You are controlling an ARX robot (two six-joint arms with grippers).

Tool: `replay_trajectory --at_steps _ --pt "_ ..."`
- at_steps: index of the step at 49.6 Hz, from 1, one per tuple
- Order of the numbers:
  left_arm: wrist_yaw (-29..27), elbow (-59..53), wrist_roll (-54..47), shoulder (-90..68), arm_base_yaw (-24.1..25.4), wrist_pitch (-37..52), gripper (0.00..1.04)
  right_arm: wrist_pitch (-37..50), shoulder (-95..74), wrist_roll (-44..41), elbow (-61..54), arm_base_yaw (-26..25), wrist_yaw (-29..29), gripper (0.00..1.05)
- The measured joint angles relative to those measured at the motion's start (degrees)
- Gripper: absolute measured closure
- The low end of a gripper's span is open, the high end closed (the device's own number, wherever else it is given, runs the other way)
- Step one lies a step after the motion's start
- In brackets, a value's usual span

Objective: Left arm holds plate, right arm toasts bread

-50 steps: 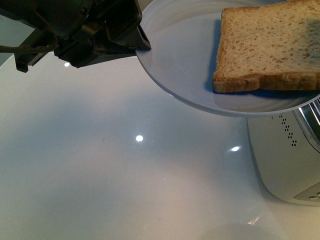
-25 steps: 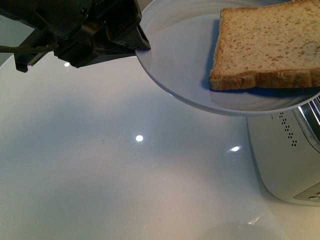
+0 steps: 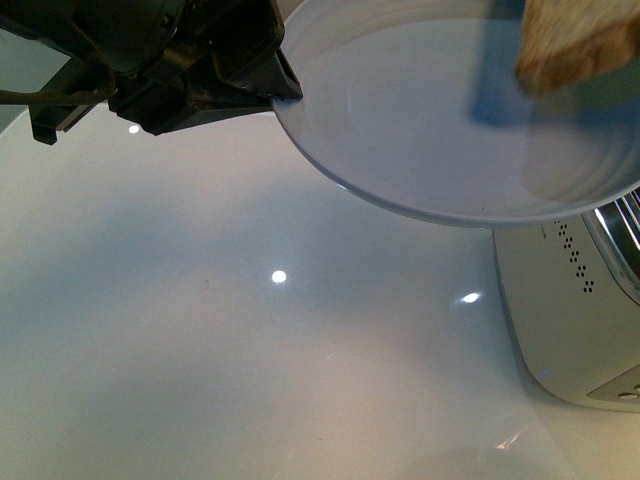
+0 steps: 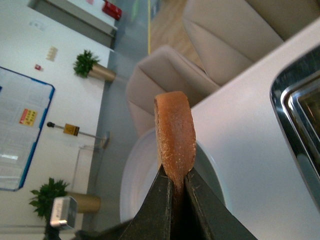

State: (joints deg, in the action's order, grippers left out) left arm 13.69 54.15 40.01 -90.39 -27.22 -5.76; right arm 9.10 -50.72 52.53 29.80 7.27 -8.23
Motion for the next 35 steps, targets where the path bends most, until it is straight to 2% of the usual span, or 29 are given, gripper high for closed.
replay_trajectory --at_steps 7,13,26,35 --pt "0.02 0.0 0.13 0.0 0.02 0.0 1.02 -2.75 3.13 -7.54 7.45 -4.09 3.37 1.02" --pt "0.02 0.0 0.15 0.0 0.02 0.0 1.02 -5.66 4.04 -19.71 12.57 -6.47 7.58 1.02" --pt "0.02 0.0 0.15 0.0 0.02 0.0 1.02 -5.05 0.63 -41.2 11.61 -6.71 15.19 1.02" --pt "0.04 0.0 0.17 0.0 0.0 0.0 1.02 -2.19 -3.04 -47.65 7.06 -5.09 18.6 1.02"
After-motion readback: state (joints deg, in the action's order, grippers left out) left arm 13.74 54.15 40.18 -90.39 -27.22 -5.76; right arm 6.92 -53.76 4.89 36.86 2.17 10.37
